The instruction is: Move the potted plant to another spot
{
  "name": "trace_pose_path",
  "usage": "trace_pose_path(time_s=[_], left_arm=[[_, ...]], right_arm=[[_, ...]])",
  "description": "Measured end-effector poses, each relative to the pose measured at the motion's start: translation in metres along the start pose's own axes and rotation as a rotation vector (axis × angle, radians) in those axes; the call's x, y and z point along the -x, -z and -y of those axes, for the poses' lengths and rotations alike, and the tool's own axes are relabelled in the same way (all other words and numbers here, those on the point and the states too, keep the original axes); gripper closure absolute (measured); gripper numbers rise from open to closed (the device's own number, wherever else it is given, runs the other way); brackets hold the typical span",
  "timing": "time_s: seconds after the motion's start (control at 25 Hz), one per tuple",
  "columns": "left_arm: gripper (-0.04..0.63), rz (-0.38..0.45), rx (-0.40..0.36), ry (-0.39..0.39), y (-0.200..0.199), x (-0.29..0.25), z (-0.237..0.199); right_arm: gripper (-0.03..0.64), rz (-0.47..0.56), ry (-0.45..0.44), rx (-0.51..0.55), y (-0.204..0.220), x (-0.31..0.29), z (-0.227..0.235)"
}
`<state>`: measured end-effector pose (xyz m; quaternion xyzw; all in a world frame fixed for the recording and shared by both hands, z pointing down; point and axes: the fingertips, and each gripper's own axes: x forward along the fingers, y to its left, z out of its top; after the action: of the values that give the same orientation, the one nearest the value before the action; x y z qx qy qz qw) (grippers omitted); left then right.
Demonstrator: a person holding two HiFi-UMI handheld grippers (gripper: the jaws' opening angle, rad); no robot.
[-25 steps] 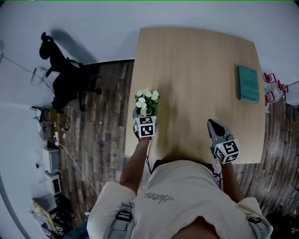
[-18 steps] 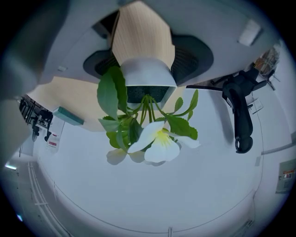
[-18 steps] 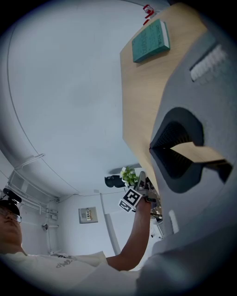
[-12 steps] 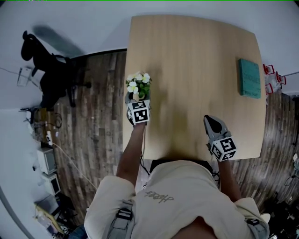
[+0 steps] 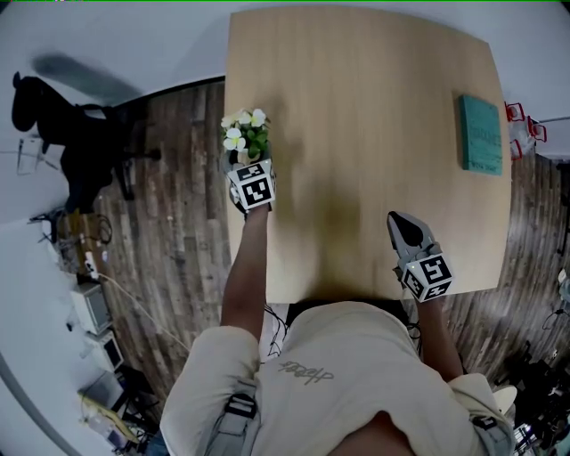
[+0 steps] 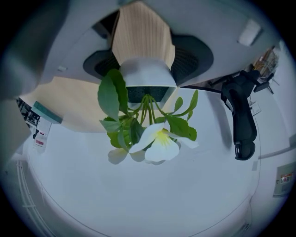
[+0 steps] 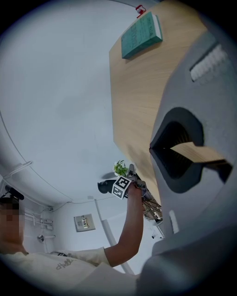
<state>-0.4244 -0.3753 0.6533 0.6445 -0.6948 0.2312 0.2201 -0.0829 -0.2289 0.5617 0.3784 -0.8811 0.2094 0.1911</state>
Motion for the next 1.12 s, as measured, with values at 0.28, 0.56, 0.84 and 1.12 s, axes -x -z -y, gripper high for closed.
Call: trace_pose_path(time_s=[0.28,0.56,0.84,1.12], left_arm=[[0.244,-0.017,-0.011,-0.012,-0.004,-0.034,-0.009],[0.244,-0.022,-0.053,-0.03,-0.01,-0.056,-0.014],[0.244,-0.012,-0.026,-0.022,-0.016,-0.068,-0.012],[0.242,-0.012,-0.021,-0.038,-0.014,-0.069,-0.012]], right_arm=[[0.614,-0.02,-0.001,-0.02,0.001,-0.019,0.006],[0.613,-0.034,0.002,-0.028,-0.001,-0.031,0.014],[0.613,-0.043,-0.005,-0.036,0.0,-0.041,0.017],[0.614,-0.021,-0.006,-0.042,-0.007,-0.041,0.02]])
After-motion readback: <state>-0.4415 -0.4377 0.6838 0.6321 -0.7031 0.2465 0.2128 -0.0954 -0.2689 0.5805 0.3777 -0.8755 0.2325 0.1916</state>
